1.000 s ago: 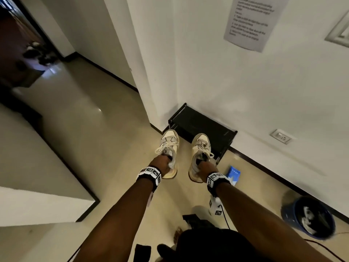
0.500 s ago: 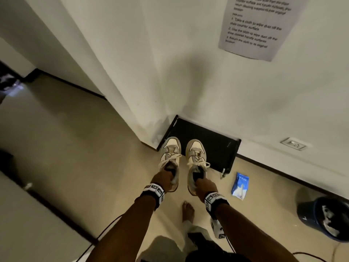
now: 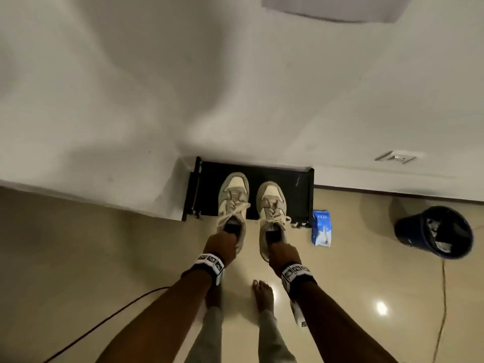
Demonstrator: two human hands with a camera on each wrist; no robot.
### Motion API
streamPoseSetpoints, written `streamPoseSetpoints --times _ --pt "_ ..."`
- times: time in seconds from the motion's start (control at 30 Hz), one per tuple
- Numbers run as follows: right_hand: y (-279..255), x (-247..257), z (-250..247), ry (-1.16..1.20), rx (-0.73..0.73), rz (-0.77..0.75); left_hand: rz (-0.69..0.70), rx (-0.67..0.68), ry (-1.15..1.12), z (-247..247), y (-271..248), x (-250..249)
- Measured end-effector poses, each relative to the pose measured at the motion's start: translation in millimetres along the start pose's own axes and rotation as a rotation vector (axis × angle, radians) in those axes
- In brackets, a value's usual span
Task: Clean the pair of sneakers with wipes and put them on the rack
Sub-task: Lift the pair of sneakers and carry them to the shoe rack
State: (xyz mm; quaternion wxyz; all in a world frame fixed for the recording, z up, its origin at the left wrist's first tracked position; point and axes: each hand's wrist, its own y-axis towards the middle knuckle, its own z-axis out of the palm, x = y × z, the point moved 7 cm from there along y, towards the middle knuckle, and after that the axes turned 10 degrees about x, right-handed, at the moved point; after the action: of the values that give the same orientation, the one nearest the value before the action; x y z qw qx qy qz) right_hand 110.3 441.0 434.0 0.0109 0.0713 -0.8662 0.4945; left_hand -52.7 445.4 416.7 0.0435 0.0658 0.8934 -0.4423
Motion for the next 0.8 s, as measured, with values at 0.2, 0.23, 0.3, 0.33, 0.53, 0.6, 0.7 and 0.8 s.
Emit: streamPoseSetpoints --times 0.2,0.23,0.3,0.33,0.53,0.6,0.7,0.8 --pt "117.0 17.2 -9.8 0.052 -0.081 0.056 -0.011 -0.066 0.043 1.5 100.2 48.1" --pt "131.2 17.5 -7.6 0.047 -0.085 0.058 -0.008 -0.068 0.055 4.3 112.8 52.1" --pt "165.1 18.0 -1.9 0.043 -0.109 0.069 -0.003 -0.087 0.066 11.3 144.7 61.3" --pt "178.9 18.5 1.1 0.04 -0.122 0.07 -0.008 -0.095 0.062 16.4 157.5 65.1" --pt "219.3 17.7 13.7 0.032 -0.187 0.067 0.03 -0.152 -0.01 41.4 199.9 64.8" --pt "216.8 14.6 15.2 0.041 -0.207 0.074 0.041 -0.183 -0.047 39.0 200.3 62.4" --pt "217.0 13.7 12.8 0.048 -0.223 0.068 0.035 -0.206 -0.068 33.1 201.0 62.9" --pt "217.8 12.3 11.3 0.04 -0.213 0.066 0.034 -0.186 -0.035 34.8 204.4 62.0"
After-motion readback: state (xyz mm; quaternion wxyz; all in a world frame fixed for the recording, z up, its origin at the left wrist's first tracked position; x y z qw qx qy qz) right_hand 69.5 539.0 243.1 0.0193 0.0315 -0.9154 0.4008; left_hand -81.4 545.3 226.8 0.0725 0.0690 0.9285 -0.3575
